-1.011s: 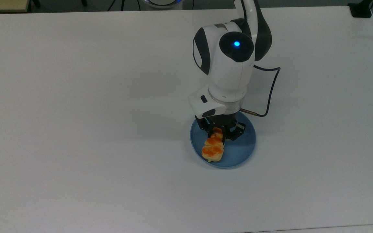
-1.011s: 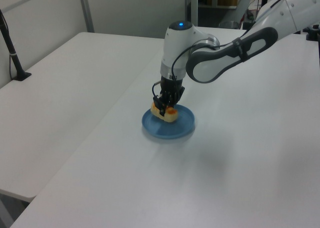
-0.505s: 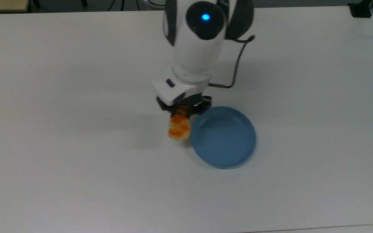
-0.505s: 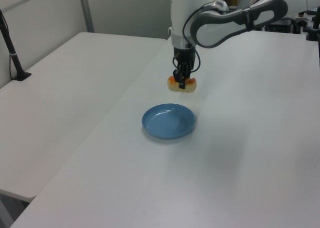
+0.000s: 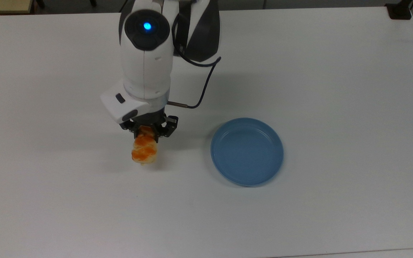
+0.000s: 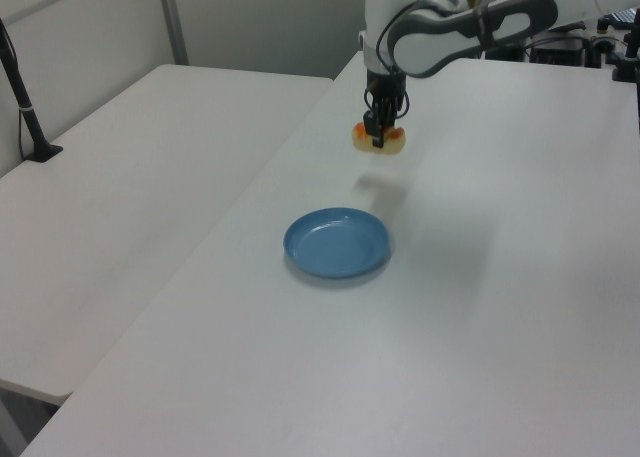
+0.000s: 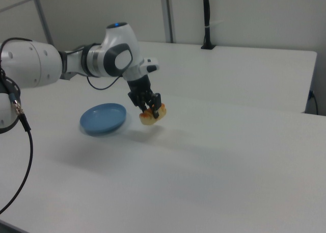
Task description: Put the bread on the table
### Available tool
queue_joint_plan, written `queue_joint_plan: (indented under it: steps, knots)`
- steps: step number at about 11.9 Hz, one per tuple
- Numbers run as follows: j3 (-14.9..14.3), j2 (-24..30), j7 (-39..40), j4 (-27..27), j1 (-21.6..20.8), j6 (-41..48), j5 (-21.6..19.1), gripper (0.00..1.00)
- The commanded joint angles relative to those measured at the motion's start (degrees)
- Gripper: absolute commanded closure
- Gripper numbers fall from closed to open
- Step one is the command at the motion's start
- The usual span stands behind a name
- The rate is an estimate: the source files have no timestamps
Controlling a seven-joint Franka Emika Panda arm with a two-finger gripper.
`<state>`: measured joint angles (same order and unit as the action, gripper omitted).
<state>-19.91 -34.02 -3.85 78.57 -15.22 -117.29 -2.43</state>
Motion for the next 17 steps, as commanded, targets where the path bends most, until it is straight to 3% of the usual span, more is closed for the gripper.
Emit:
queue_joint_plan:
  steps: [1,2,3,5,7,10,11,13,17]
  knots:
    - [1.27,-2.01,-2.56,4.12,-1.12,-7.75,-1.61,0.35]
    - [1.37,-2.45,-2.48,4.39,-0.86,-10.04,-1.52,0.28]
    - [1.37,-2.72,-1.87,4.92,-0.77,-10.58,-1.35,0.00]
    - [1.37,-2.11,-1.68,4.92,-0.86,-10.50,-0.91,0.00]
    - [2.06,2.87,-3.95,4.75,-0.95,-4.57,-1.34,0.00]
    - [10.83,15.35,-6.87,5.01,5.10,13.34,-0.73,0.00]
    - [11.90,19.13,-6.44,5.27,6.25,18.45,-0.73,0.00]
    - [13.58,25.55,-6.17,6.85,7.83,23.93,-0.73,0.00]
    - [13.32,32.60,-5.90,10.01,8.72,26.24,-0.30,0.00]
